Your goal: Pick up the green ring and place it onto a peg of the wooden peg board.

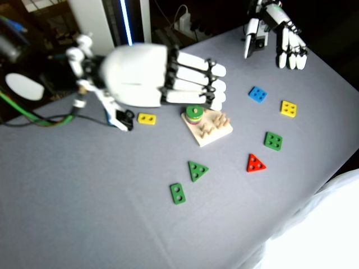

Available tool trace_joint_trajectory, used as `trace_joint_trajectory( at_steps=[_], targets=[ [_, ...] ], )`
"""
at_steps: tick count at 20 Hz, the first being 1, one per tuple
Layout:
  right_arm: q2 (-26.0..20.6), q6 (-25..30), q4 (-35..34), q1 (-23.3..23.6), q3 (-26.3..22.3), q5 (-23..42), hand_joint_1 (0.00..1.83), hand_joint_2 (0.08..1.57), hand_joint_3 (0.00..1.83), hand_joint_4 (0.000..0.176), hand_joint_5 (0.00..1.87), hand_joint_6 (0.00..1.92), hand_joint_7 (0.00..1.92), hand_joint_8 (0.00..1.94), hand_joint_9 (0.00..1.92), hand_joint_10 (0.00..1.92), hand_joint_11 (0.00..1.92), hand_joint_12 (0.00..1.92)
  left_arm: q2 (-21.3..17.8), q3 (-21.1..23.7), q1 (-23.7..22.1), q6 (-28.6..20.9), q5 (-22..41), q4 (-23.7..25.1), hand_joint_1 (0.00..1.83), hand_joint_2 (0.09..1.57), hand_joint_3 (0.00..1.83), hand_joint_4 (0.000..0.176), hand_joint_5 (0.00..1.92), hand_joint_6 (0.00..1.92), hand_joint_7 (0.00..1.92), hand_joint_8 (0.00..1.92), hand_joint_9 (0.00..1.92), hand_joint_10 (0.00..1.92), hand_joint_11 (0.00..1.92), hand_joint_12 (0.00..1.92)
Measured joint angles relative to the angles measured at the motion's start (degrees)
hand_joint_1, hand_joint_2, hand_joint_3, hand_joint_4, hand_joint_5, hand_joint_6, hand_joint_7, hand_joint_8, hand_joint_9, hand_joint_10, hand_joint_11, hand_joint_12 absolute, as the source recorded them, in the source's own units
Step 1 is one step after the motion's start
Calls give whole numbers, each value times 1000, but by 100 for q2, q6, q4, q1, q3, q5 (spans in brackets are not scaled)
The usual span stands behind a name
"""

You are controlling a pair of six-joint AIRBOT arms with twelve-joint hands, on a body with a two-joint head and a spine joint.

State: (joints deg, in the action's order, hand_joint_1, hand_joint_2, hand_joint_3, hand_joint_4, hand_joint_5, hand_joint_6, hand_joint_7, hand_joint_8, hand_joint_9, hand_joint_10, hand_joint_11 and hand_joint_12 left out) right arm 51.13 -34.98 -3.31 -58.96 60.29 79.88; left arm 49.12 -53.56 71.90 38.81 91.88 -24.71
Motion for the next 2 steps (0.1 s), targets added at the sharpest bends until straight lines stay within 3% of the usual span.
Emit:
trace_joint_trajectory(
  at_steps=[1, 2],
  targets=[
    [-33, -48, -317, -227, -50, 466, 659, 1228, 0, 0, 559, 4, 767, 17, 775, 26, 373, 671, 13, -33, -59, -46, 33, -4, 710, 1163, 15, 17, 72, 0, 166, 0, 177, 4, 0, 624],
    [-44, -50, -522, -391, -81, 828, 694, 1220, 0, 0, 575, 1, 811, 6, 821, 14, 383, 715, 74, -103, -114, -142, 52, 28, 687, 1171, 11, 14, 52, 0, 157, 0, 174, 4, 0, 643]
  ],
)
